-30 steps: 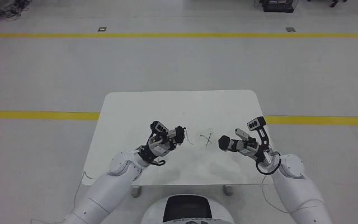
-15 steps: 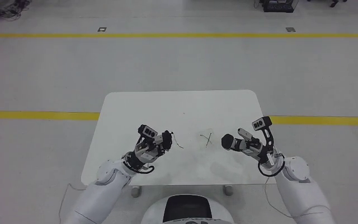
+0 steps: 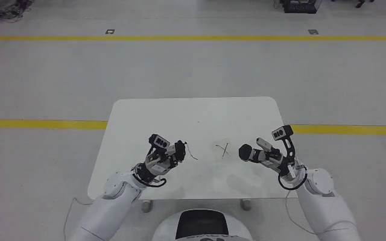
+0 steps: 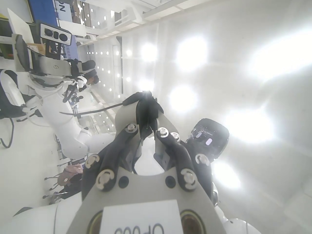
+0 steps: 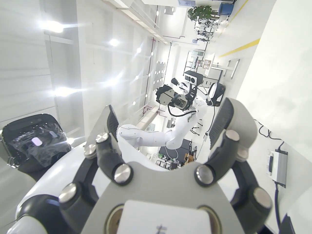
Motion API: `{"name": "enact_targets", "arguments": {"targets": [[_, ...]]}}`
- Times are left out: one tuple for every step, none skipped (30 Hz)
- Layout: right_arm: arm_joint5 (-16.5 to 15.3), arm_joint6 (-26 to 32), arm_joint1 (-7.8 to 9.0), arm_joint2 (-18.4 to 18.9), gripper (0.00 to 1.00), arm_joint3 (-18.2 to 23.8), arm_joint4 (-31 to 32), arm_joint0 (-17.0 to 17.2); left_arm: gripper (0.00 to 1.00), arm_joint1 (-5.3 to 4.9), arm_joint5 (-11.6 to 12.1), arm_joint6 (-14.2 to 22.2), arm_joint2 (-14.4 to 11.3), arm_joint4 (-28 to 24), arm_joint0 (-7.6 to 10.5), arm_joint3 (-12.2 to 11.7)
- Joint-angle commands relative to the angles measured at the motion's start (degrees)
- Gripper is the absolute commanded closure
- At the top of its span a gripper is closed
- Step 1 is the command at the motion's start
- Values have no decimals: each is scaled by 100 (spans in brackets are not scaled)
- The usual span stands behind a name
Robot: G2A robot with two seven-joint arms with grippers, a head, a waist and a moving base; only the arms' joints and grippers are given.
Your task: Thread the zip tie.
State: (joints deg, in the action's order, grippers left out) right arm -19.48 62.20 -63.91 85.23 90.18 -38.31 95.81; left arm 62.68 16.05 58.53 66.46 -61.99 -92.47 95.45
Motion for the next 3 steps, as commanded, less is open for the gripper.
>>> {"name": "enact_targets", "arguments": {"targets": [[0, 0, 0, 0, 0, 0, 0, 0, 100, 0, 0, 0, 0, 0, 0, 0], [0, 0, 0, 0, 0, 0, 0, 0, 100, 0, 0, 0, 0, 0, 0, 0], [0, 0, 0, 0, 0, 0, 0, 0, 100, 0, 0, 0, 0, 0, 0, 0]]}}
